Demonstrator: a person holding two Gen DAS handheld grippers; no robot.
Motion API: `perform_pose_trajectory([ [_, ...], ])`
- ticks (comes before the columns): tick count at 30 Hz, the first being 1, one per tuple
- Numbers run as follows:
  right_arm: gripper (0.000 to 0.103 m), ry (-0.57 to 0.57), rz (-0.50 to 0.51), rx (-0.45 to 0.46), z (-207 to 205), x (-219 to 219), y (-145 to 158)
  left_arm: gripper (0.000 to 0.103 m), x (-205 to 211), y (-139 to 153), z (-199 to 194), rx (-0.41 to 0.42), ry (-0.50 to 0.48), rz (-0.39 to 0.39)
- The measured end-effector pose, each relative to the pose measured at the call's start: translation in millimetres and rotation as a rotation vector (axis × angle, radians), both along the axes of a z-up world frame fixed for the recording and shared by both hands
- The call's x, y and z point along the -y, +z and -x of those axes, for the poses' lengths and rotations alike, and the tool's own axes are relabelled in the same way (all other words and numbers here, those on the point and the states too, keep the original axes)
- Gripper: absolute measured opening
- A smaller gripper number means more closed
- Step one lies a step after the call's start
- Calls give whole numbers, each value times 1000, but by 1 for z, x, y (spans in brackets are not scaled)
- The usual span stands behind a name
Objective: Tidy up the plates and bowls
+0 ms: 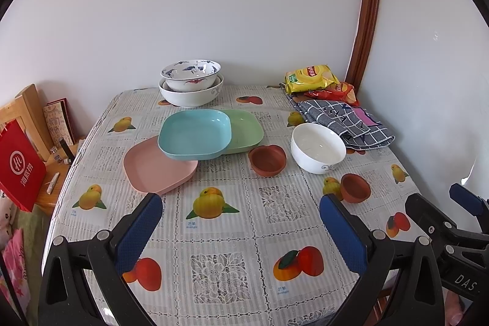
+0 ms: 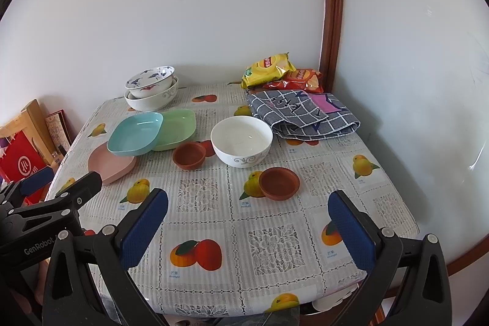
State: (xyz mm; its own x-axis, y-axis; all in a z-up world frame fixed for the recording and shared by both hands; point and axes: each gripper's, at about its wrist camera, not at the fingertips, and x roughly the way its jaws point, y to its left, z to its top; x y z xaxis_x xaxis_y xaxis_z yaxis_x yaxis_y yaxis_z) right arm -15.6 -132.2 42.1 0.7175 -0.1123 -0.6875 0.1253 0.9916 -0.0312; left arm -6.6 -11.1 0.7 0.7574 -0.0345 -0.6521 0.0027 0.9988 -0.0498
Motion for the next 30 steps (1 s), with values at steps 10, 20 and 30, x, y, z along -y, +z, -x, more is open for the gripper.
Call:
perform_pose_trajectory([
  [10, 103, 6, -2, -1, -1, 0, -1, 103, 1, 2, 2, 8, -4, 6],
  [20, 103, 1, 0, -9, -10, -2, -3, 103, -8, 1, -7, -5, 0, 22],
  [30, 103, -12, -49, -10, -42, 3, -9, 103, -21, -7, -40, -41, 4, 27],
])
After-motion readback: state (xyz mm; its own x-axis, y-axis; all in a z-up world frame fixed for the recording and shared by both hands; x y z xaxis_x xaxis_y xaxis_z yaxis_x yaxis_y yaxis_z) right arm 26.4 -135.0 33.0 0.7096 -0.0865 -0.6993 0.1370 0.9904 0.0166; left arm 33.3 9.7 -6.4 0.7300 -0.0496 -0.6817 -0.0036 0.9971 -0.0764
